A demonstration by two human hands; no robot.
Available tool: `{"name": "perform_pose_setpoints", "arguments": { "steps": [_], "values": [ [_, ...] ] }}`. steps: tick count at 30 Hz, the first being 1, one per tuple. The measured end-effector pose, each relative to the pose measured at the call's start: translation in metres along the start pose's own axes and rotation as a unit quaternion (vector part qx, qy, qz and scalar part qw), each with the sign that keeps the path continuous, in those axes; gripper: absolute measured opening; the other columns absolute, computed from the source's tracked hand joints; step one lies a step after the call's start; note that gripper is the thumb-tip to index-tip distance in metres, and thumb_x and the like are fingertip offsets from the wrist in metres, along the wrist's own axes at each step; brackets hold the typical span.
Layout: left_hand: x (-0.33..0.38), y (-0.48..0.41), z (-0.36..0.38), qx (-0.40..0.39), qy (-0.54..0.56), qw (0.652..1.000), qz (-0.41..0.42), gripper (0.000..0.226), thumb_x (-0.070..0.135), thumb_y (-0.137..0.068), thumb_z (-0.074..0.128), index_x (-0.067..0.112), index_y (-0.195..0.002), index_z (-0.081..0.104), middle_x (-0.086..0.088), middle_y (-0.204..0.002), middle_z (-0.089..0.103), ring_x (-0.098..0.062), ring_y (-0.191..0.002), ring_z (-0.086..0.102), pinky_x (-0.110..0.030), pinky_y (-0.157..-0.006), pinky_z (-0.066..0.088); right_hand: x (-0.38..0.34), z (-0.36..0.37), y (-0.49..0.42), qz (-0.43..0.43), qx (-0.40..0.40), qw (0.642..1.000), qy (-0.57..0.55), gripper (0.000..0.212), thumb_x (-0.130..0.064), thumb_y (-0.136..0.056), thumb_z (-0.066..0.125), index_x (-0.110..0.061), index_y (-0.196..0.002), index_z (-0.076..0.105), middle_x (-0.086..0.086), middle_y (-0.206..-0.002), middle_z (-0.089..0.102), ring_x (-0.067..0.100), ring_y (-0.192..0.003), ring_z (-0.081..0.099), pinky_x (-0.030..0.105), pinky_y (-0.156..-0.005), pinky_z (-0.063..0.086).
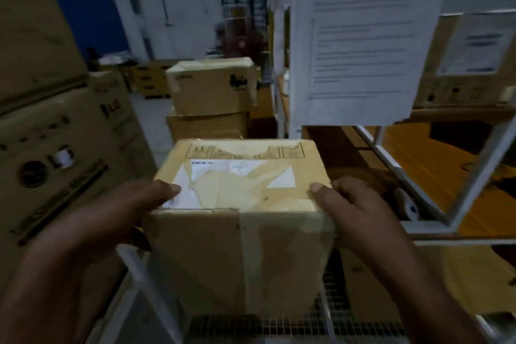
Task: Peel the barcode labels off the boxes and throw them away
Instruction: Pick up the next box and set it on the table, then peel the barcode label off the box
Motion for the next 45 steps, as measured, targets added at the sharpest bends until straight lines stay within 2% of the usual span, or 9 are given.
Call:
{"name": "perform_pose_setpoints", "arguments": {
  "steps": [6,10,15,19,23,27,35,41,45],
  "values": [
    [0.021,0.000,-0.042,0.112,0.022,0.993,0.042,0.014,0.027,-0.095,0.058,0.016,-0.102,0.059,-0.011,-0.091,0.062,-0.025,-0.071,0.058,-0.025,-0.044,0.045,-0.037,0.048,-0.027,-0.063,-0.026,0.995,-0.075,0.044,-0.065,-0.083,0.051,-0.029,-0.105,0.064,-0.007,-0.095,0.070,0.013,-0.085,0.069,0.048,-0.073,0.060],
    [0.019,-0.011,-0.051,0.163,0.066,0.982,0.071,0.015,0.017,-0.095,0.058,0.011,-0.109,0.057,-0.010,-0.098,0.066,-0.027,-0.086,0.065,-0.036,-0.066,0.052,-0.043,0.071,-0.051,-0.075,-0.023,0.991,-0.112,0.028,-0.041,-0.099,0.050,-0.026,-0.119,0.062,-0.013,-0.101,0.065,0.007,-0.095,0.062,0.030,-0.069,0.052],
    [0.009,-0.045,-0.058,0.149,0.079,0.981,0.101,0.020,0.005,-0.095,0.053,0.017,-0.108,0.061,-0.008,-0.096,0.071,-0.023,-0.084,0.070,-0.030,-0.060,0.052,-0.041,0.096,-0.076,-0.072,-0.020,0.993,-0.097,0.033,-0.033,-0.100,0.051,-0.024,-0.131,0.056,-0.020,-0.101,0.059,0.005,-0.098,0.058,0.041,-0.083,0.057],
    [-0.025,-0.099,-0.079,0.196,0.031,0.978,0.066,0.022,0.006,-0.095,0.048,0.020,-0.106,0.062,-0.009,-0.101,0.067,-0.022,-0.086,0.065,-0.033,-0.064,0.051,-0.037,0.142,-0.080,-0.097,-0.050,0.994,-0.018,0.040,-0.038,-0.097,0.055,-0.034,-0.136,0.050,-0.010,-0.125,0.057,0.010,-0.114,0.057,0.029,-0.085,0.056],
    [-0.041,-0.157,-0.118,0.271,-0.003,0.962,0.038,0.040,0.016,-0.096,0.047,0.008,-0.135,0.052,-0.021,-0.130,0.058,-0.040,-0.118,0.056,-0.048,-0.098,0.049,-0.063,0.188,-0.076,-0.161,-0.039,0.980,0.108,0.076,-0.053,-0.092,0.052,-0.035,-0.156,0.015,-0.010,-0.158,0.028,0.014,-0.143,0.027,0.041,-0.114,0.035],
    [-0.025,-0.194,-0.146,0.315,-0.200,0.925,0.065,0.046,0.040,-0.101,0.042,0.016,-0.139,0.052,-0.018,-0.142,0.049,-0.037,-0.125,0.045,-0.051,-0.104,0.038,-0.087,0.211,-0.096,-0.208,0.006,0.966,0.154,0.070,-0.042,-0.098,0.048,-0.036,-0.155,0.008,-0.014,-0.162,0.017,0.007,-0.148,0.013,0.025,-0.114,0.011],
    [0.055,-0.204,-0.116,-0.016,-0.075,0.983,0.166,0.036,0.080,-0.074,0.047,0.049,-0.090,0.055,0.027,-0.089,0.056,0.005,-0.082,0.054,-0.022,-0.067,0.036,-0.121,0.298,-0.136,-0.340,0.026,0.939,0.046,0.050,-0.022,-0.092,0.052,-0.019,-0.141,0.052,-0.001,-0.152,0.045,0.008,-0.144,0.033,0.024,-0.118,0.027],
    [0.037,-0.267,-0.180,-0.001,0.029,0.994,0.107,0.032,0.050,-0.075,0.065,0.024,-0.095,0.067,-0.004,-0.091,0.070,-0.024,-0.094,0.062,-0.031,-0.069,0.039,-0.121,0.306,-0.169,-0.363,0.088,0.926,-0.054,0.023,-0.013,-0.089,0.063,-0.012,-0.109,0.074,-0.006,-0.117,0.069,0.000,-0.115,0.059,0.019,-0.099,0.047],
    [-0.008,-0.319,-0.193,0.010,0.118,0.992,0.031,0.032,0.034,-0.094,0.053,0.009,-0.106,0.067,-0.020,-0.106,0.069,-0.037,-0.092,0.064,-0.041,-0.079,0.050,-0.084,0.282,-0.216,-0.232,0.174,0.957,0.031,0.020,-0.025,-0.088,0.058,-0.022,-0.099,0.074,-0.013,-0.108,0.068,0.007,-0.104,0.062,0.035,-0.087,0.055]
  ]
}}
Point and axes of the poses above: each hand's wrist, its own y-axis away from the middle knuckle, its own z-axis out of the palm, x = y × z, the point moved 8 cm from there along -y, towards the middle knuckle
